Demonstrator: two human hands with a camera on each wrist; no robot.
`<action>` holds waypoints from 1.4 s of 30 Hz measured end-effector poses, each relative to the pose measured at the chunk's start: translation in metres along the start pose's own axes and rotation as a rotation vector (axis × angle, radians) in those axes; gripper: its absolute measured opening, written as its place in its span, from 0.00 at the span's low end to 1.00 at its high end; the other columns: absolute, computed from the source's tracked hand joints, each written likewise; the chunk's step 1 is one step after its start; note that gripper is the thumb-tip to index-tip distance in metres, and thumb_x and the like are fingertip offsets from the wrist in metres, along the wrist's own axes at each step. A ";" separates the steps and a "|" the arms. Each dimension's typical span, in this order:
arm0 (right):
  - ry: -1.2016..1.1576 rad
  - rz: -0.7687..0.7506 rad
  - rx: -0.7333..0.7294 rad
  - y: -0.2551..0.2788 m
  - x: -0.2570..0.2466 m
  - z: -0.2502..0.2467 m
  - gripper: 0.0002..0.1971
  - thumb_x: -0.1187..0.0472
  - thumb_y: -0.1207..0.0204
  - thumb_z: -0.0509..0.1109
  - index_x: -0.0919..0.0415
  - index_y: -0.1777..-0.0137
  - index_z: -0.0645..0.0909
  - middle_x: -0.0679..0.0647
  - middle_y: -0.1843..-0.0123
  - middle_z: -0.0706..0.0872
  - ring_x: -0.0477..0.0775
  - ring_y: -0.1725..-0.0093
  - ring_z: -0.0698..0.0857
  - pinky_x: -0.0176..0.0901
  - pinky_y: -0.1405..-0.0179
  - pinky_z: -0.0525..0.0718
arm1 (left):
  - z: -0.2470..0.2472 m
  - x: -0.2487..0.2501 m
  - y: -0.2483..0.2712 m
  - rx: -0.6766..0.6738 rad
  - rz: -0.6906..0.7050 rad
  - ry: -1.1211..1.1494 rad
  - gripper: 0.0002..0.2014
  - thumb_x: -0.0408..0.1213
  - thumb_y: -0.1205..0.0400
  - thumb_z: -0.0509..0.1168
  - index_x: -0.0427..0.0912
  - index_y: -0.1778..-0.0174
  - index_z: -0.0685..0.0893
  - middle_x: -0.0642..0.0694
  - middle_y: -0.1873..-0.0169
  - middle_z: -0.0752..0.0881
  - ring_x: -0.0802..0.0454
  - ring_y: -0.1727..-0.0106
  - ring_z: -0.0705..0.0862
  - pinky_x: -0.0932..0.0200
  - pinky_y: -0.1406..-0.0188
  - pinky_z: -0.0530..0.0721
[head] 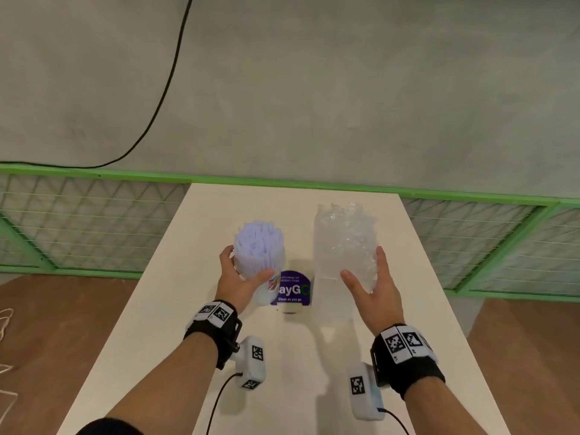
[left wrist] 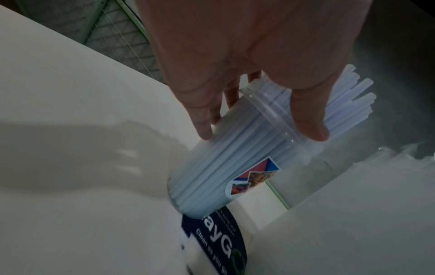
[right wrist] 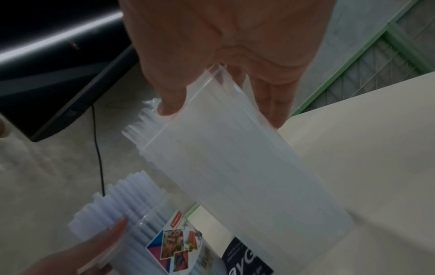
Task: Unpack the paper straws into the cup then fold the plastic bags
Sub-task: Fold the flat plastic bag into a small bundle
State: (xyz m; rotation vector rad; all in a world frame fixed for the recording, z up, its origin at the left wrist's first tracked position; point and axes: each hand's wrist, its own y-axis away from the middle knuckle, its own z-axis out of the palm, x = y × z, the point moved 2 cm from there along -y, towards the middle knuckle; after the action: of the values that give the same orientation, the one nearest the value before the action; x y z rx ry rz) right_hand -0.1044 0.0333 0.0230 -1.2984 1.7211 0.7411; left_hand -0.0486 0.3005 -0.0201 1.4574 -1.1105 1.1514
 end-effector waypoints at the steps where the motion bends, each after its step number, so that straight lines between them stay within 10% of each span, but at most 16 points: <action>1: 0.006 0.000 0.001 -0.012 -0.001 0.003 0.47 0.42 0.25 0.72 0.48 0.13 0.49 0.47 0.14 0.60 0.54 0.18 0.65 0.45 0.22 0.64 | 0.003 0.002 -0.011 -0.003 0.002 -0.004 0.47 0.42 0.33 0.83 0.61 0.27 0.57 0.54 0.34 0.72 0.50 0.35 0.76 0.46 0.30 0.77; 24: 0.042 0.011 0.027 -0.280 -0.038 0.079 0.45 0.40 0.25 0.71 0.46 0.14 0.50 0.50 0.16 0.65 0.55 0.18 0.66 0.43 0.25 0.63 | 0.066 0.044 -0.287 0.056 0.019 -0.068 0.39 0.45 0.31 0.81 0.57 0.35 0.60 0.53 0.38 0.79 0.43 0.36 0.82 0.44 0.31 0.77; 42: 0.010 0.018 0.037 -0.323 -0.043 0.096 0.44 0.40 0.25 0.71 0.45 0.14 0.51 0.52 0.16 0.66 0.57 0.19 0.67 0.45 0.24 0.64 | 0.077 0.046 -0.328 0.088 0.016 -0.052 0.40 0.45 0.34 0.83 0.56 0.36 0.62 0.51 0.37 0.79 0.44 0.34 0.81 0.41 0.29 0.77</action>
State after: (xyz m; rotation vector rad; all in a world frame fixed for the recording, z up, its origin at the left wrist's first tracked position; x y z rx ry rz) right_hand 0.2348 0.0403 0.0233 -1.2650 1.7487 0.7102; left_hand 0.2896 0.2686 -0.0276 1.5568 -1.1211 1.1920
